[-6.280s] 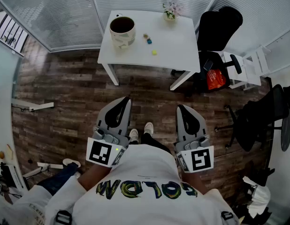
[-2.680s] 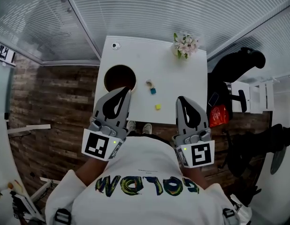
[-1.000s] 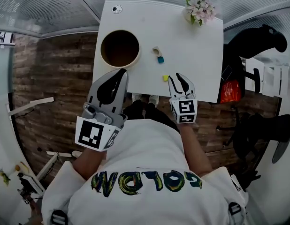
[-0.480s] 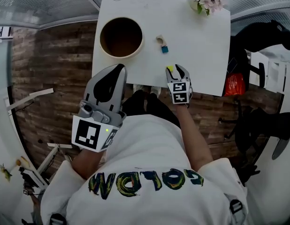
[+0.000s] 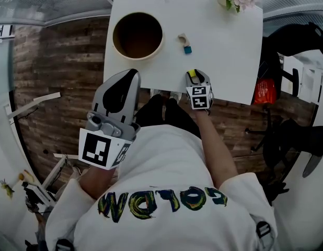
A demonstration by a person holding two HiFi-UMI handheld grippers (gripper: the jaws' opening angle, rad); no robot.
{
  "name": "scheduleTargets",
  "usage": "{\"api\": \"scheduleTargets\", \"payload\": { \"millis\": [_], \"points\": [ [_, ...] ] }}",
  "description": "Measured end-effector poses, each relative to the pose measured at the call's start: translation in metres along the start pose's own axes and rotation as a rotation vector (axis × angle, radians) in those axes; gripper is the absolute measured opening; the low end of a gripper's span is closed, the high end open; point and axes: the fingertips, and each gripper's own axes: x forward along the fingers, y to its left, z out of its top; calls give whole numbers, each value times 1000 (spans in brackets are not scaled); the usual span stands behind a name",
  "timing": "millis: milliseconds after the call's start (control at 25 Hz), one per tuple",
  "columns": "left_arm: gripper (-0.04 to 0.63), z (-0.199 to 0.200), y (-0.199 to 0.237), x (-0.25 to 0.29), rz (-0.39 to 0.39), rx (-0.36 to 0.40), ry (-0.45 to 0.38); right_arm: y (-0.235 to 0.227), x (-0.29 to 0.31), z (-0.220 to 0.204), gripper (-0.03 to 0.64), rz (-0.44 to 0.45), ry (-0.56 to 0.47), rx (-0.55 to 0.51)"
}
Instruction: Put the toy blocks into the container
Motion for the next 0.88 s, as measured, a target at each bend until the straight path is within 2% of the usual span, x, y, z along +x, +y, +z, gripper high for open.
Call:
{"api": "scheduleTargets", "payload": {
  "millis": [200, 440, 880],
  "points": [
    [14, 1, -2, 1, -3, -7, -1, 0, -6, 4, 147, 8, 3, 7],
    [14, 6, -4, 2, -8, 1, -13, -8, -20, 26, 147, -16, -45, 14],
    [14, 20, -12, 6, -11, 11, -58, -29, -97, 111, 147, -59, -219, -16]
  ]
}}
